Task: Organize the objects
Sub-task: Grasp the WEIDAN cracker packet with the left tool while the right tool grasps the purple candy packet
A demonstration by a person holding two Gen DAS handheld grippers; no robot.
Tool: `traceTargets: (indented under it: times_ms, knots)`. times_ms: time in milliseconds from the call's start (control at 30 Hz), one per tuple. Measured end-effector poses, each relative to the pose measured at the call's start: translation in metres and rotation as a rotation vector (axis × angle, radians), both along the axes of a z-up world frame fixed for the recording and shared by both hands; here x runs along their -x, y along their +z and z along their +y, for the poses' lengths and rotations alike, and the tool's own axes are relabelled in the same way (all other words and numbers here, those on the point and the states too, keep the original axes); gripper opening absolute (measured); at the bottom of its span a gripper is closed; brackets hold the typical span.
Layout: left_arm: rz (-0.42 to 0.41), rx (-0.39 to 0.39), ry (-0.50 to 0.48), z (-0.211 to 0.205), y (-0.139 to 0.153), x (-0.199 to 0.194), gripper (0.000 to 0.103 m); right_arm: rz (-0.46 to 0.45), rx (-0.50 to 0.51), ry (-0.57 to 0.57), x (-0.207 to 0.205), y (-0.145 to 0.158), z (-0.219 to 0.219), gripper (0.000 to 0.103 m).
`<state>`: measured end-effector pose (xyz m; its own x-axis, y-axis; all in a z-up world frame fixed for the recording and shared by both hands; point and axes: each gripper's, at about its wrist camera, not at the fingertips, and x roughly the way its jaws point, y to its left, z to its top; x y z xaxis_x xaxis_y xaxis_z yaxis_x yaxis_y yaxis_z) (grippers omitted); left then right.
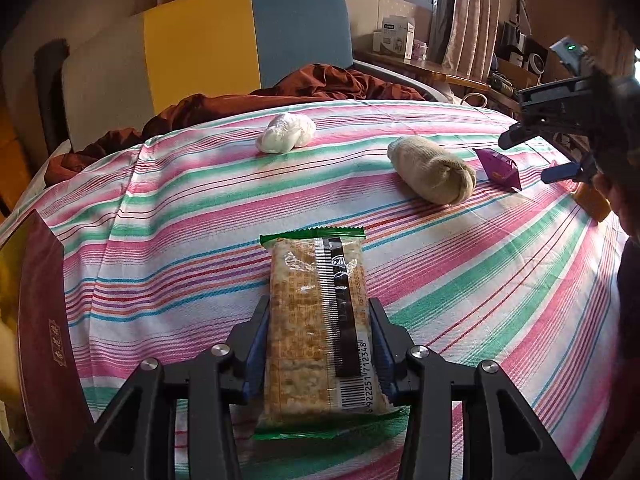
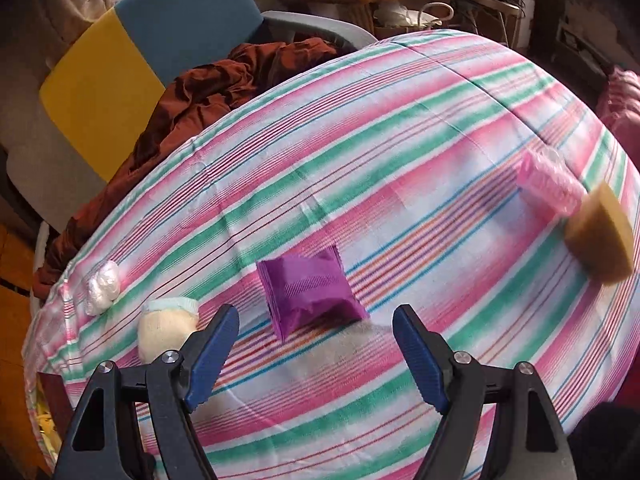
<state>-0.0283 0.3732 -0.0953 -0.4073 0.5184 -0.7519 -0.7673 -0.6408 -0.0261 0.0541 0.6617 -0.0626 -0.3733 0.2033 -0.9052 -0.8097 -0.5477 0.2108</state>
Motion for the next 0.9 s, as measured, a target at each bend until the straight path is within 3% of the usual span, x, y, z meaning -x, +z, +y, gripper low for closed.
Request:
traceTargets:
  times_ms: [133, 200, 267, 567, 900]
  knots:
    - [0.005, 0.000, 0.001, 0.000, 0.000, 0.000, 0.047, -0.083, -0.001, 0.049, 0.026, -0.020, 0.013, 0.078]
    - [0.005, -0.002, 0.001, 0.000, 0.000, 0.000, 0.047, -0.081, 0.000, 0.052, 0.028, -0.029, 0.015, 0.053]
    - [0.007, -0.003, 0.002, 0.000, 0.000, 0.000, 0.047, -0.082, -0.019, 0.060, 0.027, -0.031, 0.013, 0.048]
    - [0.022, 0.001, 0.003, 0.001, -0.001, -0.002, 0.048, -0.100, 0.007, 0.199, 0.029, -0.026, -0.036, 0.046]
    - [0.036, 0.011, 0.001, 0.002, 0.000, -0.003, 0.046, -0.106, 0.041, 0.197, 0.014, -0.028, -0.058, 0.046]
